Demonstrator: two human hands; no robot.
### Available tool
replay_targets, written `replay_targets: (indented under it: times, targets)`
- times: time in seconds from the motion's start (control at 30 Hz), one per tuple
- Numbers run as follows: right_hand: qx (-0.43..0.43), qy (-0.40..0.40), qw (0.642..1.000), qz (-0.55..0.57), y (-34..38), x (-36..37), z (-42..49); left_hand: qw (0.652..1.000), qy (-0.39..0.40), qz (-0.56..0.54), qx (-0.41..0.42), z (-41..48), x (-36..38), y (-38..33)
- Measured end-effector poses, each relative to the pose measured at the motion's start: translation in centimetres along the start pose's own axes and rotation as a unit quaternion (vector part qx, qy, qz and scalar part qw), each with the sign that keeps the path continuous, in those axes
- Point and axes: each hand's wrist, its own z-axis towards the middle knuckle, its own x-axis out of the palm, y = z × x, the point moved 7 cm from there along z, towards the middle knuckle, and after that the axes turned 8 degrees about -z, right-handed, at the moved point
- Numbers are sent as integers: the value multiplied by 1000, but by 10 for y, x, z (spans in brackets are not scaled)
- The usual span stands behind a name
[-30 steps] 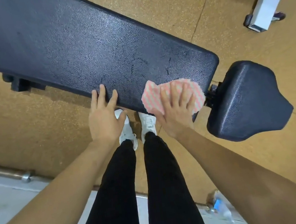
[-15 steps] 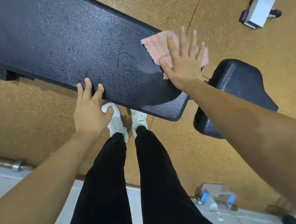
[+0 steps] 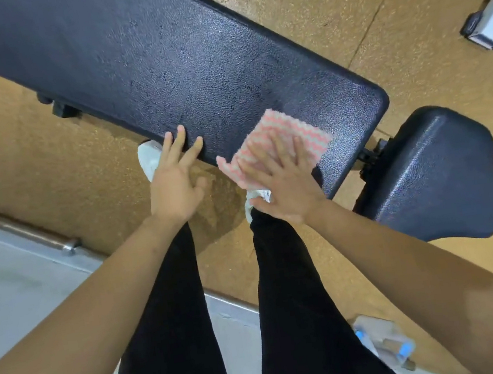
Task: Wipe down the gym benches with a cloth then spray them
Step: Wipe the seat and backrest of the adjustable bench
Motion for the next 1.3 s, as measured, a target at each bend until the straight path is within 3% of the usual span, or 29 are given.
replay_targets:
  times: [0.23,0.43,0.57,0.77,1.07,1.3]
  targets:
    - [54,18,998,-22,-38,-31,66,994,-102,8,-45,22,-42,7]
    - [122,-6,991,-48,-85,-78,147,985,-113,89,-97,61,-81,40]
    - [168,-23,984,-54,-89,-87,163,983,-101,82,-127,72,-89,58]
    - [116,-13,993,-35,-43,-61,128,987,-85,66,-123,74,-87,61]
    - [97,73,992,-45,-2,-10,34,989,-68,69,-110,74,-88,61]
    - [71,56,995,-36,1,-33,84,990,-82,70,-88,72,-88,64]
